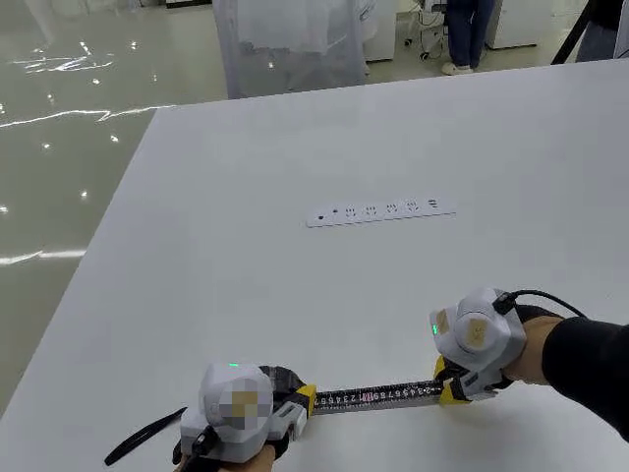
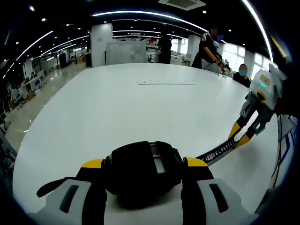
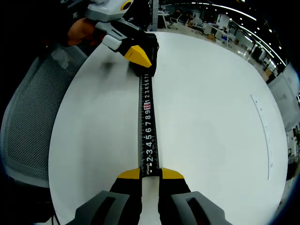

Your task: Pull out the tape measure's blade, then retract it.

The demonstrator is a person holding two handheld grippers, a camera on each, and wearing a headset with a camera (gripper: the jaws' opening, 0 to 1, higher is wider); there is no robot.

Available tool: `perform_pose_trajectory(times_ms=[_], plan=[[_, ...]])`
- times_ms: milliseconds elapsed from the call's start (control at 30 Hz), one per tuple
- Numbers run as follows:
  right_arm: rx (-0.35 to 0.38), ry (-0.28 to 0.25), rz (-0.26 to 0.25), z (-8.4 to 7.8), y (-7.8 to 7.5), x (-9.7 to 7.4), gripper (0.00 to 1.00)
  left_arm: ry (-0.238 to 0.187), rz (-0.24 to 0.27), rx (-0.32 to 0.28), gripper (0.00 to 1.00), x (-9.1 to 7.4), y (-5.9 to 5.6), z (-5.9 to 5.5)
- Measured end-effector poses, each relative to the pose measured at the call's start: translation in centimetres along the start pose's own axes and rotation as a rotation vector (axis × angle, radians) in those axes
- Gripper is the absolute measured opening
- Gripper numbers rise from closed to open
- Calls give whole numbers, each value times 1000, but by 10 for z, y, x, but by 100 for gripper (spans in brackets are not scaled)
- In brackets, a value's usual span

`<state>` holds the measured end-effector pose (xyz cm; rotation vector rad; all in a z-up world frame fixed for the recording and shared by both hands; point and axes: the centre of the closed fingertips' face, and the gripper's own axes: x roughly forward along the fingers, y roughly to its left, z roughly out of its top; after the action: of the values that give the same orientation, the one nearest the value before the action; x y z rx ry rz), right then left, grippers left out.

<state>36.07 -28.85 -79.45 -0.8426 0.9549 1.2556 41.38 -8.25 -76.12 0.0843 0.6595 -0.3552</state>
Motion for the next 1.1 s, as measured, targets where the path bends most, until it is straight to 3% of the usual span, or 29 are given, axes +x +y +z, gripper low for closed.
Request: perform_pose_trajectory(times_ms=[1100], plan=[[22, 4, -2, 8, 0, 4, 7, 4, 6, 1, 60, 3, 0, 1]])
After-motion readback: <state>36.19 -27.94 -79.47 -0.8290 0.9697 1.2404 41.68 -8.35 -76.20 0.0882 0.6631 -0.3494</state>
